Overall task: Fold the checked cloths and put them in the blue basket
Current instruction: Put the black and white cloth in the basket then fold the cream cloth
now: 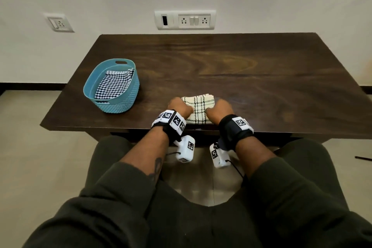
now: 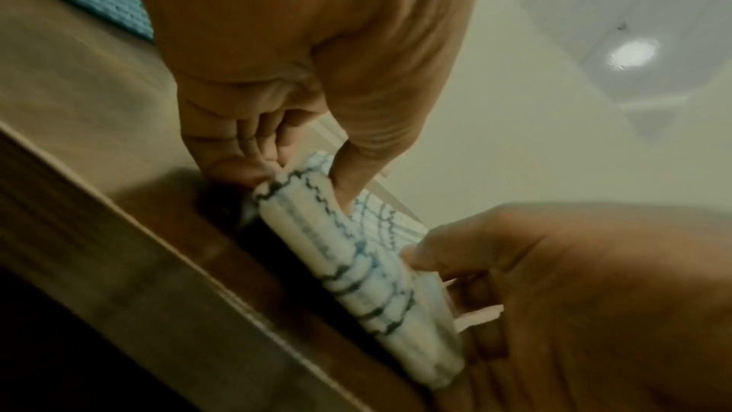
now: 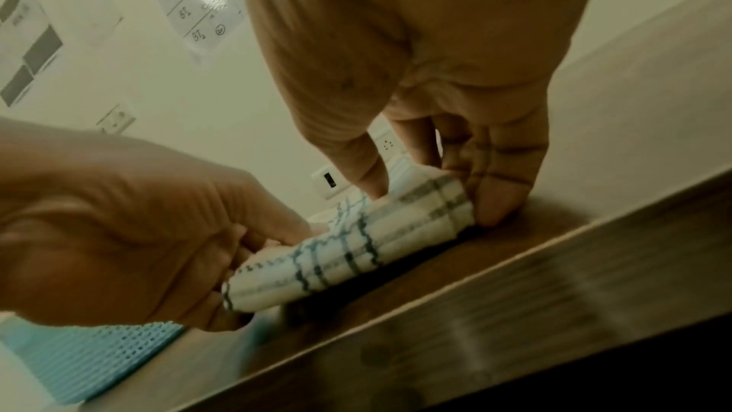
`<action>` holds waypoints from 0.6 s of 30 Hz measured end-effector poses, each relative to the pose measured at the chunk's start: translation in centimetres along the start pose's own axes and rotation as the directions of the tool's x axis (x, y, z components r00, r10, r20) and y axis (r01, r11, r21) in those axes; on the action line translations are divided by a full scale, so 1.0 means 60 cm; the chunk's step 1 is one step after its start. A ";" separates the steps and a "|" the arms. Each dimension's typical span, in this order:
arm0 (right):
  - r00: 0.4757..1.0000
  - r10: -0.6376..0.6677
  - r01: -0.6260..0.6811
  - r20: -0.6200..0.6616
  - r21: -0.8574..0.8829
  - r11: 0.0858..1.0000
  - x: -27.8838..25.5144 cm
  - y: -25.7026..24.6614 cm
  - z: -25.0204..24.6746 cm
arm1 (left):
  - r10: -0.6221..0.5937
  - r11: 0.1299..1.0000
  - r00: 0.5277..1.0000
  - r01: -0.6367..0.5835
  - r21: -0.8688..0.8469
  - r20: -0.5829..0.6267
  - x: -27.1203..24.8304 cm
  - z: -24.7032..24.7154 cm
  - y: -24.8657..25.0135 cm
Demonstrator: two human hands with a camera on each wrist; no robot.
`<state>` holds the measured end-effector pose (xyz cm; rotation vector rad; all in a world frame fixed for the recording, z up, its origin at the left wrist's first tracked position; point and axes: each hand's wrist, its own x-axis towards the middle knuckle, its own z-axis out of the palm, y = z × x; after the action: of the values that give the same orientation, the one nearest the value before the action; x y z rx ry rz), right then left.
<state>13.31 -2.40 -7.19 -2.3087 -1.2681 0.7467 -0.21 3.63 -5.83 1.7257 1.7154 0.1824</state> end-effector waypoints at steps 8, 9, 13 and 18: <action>0.950 0.032 -0.239 0.311 0.658 0.714 -0.022 -0.027 -0.026 | 0.170 0.777 0.949 0.036 -0.629 0.264 -0.020 -0.093 0.018; 0.945 -0.011 -0.246 0.326 0.735 0.633 -0.021 -0.041 -0.029 | 0.191 0.743 0.950 0.024 -0.669 0.247 -0.022 -0.114 0.013; 0.924 -0.226 -0.192 0.309 0.884 0.425 -0.013 -0.143 -0.043 | 0.225 0.679 0.959 -0.029 -0.734 0.170 -0.014 -0.223 -0.045; 0.912 -0.314 -0.068 0.263 0.853 0.517 -0.004 -0.309 -0.030 | 0.157 0.779 0.987 -0.104 -0.619 0.031 0.023 -0.358 -0.115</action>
<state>2.38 6.62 4.89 -1.2519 -0.8559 1.4379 -17.50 12.00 6.10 1.3251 1.2700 0.6547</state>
